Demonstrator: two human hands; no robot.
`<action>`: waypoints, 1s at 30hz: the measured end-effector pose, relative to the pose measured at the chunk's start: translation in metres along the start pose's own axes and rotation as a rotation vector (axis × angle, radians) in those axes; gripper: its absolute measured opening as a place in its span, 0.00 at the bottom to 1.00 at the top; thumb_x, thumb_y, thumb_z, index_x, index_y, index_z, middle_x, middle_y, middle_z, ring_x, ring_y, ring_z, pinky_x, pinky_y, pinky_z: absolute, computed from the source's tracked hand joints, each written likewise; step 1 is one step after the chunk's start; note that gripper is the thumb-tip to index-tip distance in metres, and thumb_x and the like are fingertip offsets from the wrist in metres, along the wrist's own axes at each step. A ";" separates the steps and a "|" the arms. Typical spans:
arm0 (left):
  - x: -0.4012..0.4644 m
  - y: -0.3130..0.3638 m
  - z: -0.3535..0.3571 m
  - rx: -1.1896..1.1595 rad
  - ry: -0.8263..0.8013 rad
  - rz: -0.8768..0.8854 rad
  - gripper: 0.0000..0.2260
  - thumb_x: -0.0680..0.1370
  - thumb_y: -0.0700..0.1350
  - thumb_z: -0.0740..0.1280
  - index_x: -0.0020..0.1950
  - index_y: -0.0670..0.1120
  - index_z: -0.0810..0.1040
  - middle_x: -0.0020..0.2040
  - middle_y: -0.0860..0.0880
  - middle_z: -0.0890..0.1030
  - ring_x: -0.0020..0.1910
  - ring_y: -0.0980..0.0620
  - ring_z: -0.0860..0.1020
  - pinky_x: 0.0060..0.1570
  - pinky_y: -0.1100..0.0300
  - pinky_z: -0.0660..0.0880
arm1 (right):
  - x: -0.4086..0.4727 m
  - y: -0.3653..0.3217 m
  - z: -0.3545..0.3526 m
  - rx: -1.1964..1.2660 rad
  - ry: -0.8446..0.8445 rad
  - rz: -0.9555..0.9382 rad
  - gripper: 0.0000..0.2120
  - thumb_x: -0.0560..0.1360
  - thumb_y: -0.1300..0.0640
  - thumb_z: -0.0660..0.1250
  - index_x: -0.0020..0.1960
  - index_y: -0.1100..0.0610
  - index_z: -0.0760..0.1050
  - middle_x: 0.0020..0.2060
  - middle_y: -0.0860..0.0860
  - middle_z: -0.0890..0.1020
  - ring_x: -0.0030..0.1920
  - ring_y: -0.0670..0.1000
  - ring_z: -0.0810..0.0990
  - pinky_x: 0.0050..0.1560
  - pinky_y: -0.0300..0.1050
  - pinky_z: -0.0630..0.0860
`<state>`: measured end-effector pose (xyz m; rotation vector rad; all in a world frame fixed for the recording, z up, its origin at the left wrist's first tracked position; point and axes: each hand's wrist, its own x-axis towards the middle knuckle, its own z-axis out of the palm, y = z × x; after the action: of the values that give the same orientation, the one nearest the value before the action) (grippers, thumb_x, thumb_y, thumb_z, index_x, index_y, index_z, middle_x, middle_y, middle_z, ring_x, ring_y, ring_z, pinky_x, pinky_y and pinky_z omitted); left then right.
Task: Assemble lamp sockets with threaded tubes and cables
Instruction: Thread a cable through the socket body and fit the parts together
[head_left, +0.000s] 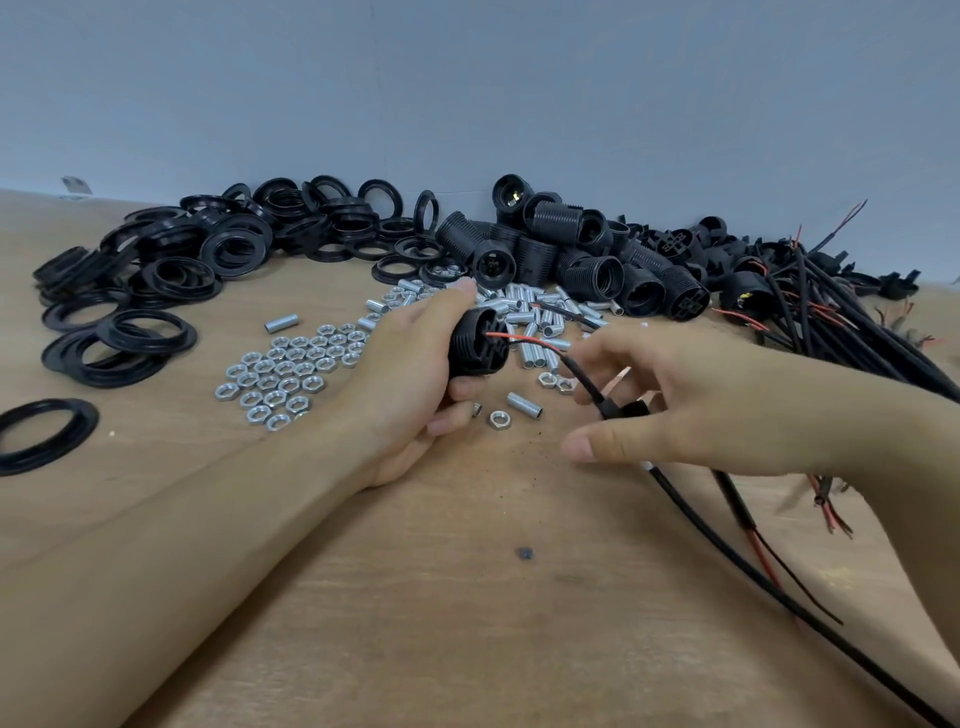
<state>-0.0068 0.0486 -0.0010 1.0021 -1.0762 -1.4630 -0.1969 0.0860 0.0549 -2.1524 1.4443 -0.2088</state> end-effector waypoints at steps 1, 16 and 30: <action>0.000 0.000 0.000 -0.005 0.006 0.011 0.14 0.83 0.50 0.60 0.41 0.46 0.67 0.31 0.49 0.71 0.22 0.55 0.63 0.16 0.69 0.55 | 0.000 0.002 -0.002 -0.037 0.028 0.034 0.28 0.59 0.34 0.74 0.55 0.42 0.73 0.47 0.39 0.78 0.45 0.38 0.78 0.48 0.38 0.76; -0.001 -0.002 -0.008 0.035 -0.020 0.436 0.09 0.77 0.47 0.61 0.43 0.47 0.79 0.39 0.42 0.72 0.31 0.50 0.70 0.24 0.62 0.64 | 0.020 -0.001 0.029 0.029 0.661 -0.262 0.25 0.66 0.51 0.79 0.60 0.51 0.76 0.48 0.42 0.78 0.43 0.35 0.74 0.44 0.27 0.67; -0.006 0.000 -0.007 0.116 -0.063 0.489 0.09 0.79 0.49 0.62 0.44 0.45 0.75 0.32 0.42 0.73 0.22 0.49 0.70 0.21 0.65 0.63 | 0.014 -0.007 0.023 -0.157 0.763 -0.384 0.24 0.67 0.54 0.78 0.61 0.59 0.78 0.46 0.53 0.82 0.47 0.52 0.79 0.53 0.44 0.72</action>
<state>0.0009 0.0539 -0.0022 0.7067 -1.3517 -1.0478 -0.1762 0.0830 0.0368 -2.6109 1.4152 -1.1982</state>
